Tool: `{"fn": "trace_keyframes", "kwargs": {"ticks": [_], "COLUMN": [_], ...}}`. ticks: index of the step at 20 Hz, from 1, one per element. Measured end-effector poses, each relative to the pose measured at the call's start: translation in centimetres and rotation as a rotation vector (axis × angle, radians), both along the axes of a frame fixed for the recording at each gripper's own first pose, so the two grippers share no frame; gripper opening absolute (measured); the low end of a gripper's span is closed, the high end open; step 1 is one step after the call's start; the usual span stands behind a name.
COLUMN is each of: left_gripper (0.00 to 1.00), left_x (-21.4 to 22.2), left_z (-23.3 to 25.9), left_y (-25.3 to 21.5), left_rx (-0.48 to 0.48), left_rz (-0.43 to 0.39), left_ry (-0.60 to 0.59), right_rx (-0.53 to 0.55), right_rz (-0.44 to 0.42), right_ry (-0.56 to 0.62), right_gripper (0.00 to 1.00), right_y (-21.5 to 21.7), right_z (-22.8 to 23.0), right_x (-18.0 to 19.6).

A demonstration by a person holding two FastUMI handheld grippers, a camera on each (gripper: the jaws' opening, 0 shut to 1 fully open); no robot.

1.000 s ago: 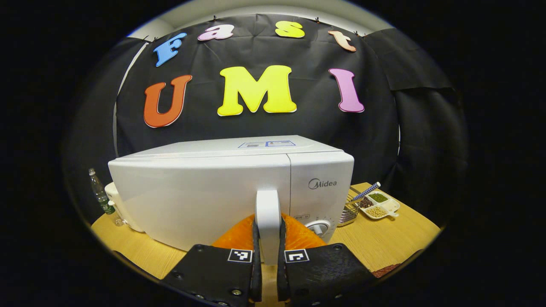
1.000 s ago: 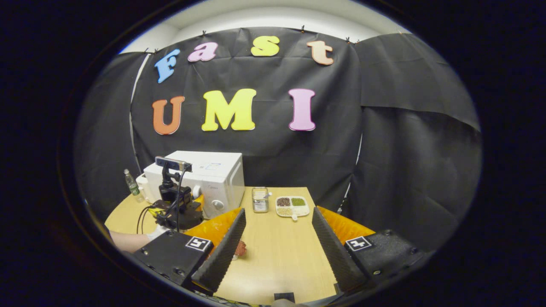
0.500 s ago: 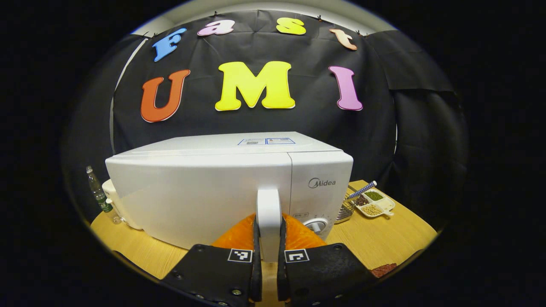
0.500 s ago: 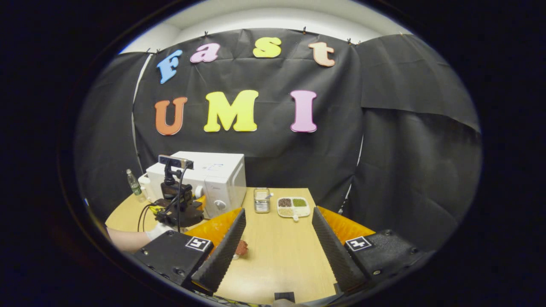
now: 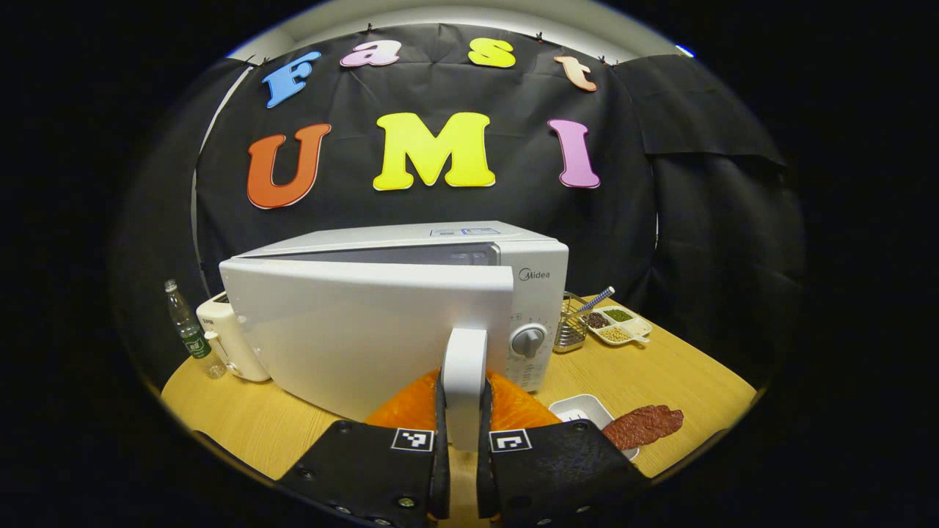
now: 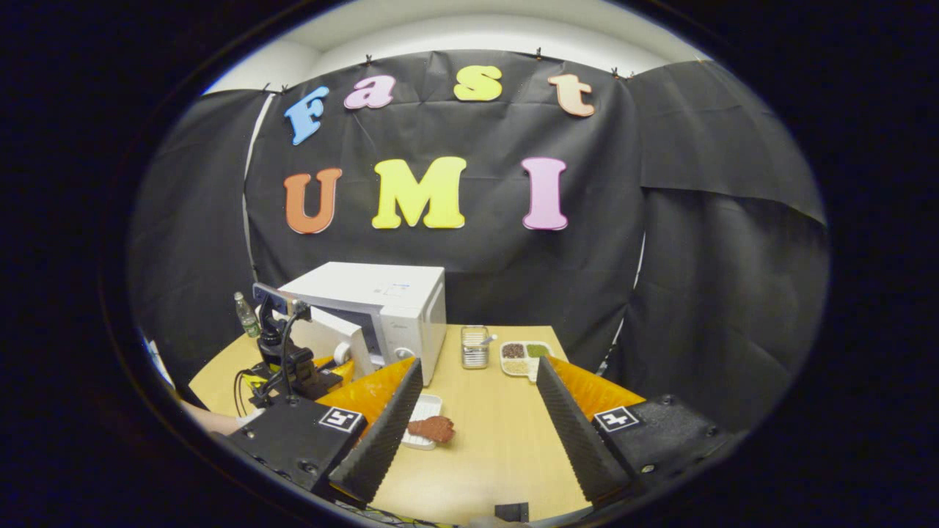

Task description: Open the microwave oven with the left hand, put the food in, and close the microwave oven.

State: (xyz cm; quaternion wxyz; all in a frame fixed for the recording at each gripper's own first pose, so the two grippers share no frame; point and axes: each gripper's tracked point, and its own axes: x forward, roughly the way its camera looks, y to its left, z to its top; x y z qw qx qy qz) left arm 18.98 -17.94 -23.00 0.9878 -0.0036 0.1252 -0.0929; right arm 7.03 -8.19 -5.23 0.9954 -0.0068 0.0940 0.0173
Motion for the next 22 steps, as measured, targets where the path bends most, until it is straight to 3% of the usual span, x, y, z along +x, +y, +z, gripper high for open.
{"fn": "trace_keyframes", "kwargs": {"ticks": [2,3,4,5,6,8,22], "left_gripper": [0.17,0.3,0.35,0.49,0.82,0.95,0.95], "left_x": [-0.9,-1.1,-1.0,-1.1,-1.1,-1.2,-8.1], "left_z": [0.0,0.3,0.5,0.8,1.4,0.9,0.7], "left_y": [1.0,1.8,2.6,3.1,3.6,3.5,8.9], "left_rx": [0.022,0.039,0.037,0.008,-0.007,0.004,0.067], "left_rz": [0.026,0.052,0.073,0.089,0.1,0.07,0.068], "left_ry": [0.001,-0.008,-0.023,-0.031,-0.043,-0.025,-0.023], "right_rx": [-0.001,-0.004,-0.005,-0.002,-0.004,-0.015,0.003], "right_rz": [0.012,0.015,0.019,0.025,0.027,0.022,0.057], "right_ry": [-0.001,-0.002,-0.003,-0.002,-0.004,-0.009,0.004], "right_gripper": [1.0,1.0,1.0,1.0,1.0,1.0,1.0], "right_y": [0.9,1.2,1.6,1.9,2.1,2.0,5.4], "right_z": [-0.2,-0.2,-0.2,-0.3,-0.3,-0.3,-1.6], "right_x": [-0.4,-0.7,-1.1,-1.4,-1.7,-2.2,-4.1]}}
